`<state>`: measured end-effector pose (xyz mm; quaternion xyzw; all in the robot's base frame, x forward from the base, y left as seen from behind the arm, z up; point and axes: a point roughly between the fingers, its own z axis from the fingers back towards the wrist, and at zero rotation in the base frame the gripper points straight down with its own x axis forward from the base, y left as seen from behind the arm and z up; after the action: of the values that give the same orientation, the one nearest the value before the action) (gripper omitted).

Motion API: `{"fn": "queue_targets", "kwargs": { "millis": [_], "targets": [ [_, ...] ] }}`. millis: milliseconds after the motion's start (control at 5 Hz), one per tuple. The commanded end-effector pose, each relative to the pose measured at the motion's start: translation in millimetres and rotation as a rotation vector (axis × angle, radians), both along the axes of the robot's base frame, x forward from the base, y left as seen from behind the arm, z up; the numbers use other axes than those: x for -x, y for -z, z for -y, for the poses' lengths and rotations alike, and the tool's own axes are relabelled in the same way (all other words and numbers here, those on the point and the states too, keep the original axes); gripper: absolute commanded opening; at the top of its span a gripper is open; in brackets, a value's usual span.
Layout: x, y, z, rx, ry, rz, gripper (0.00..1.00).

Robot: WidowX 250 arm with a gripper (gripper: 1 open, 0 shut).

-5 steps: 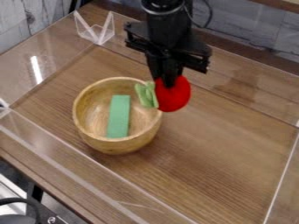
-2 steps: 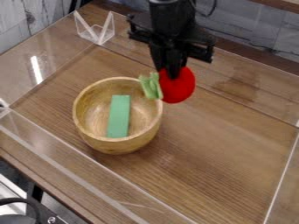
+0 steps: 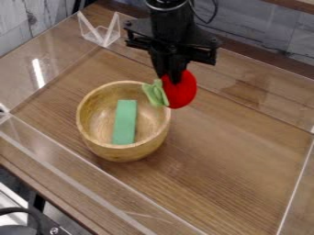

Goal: Move the red fruit to the left side of the table

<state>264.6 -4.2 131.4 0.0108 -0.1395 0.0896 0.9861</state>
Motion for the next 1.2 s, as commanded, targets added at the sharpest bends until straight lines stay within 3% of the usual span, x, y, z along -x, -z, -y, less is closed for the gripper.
{"fn": "queue_targets", "kwargs": {
  "millis": [0,400,1000],
  "targets": [
    [-13.1,-17.5,-24,-0.007,-0.039,0.041,0.0],
    [-17.2,-28.6,-103,-0.031,-0.062,0.048,0.0],
    [-47.7,9.4,-194,-0.067,-0.043,0.045,0.0]
  ]
}}
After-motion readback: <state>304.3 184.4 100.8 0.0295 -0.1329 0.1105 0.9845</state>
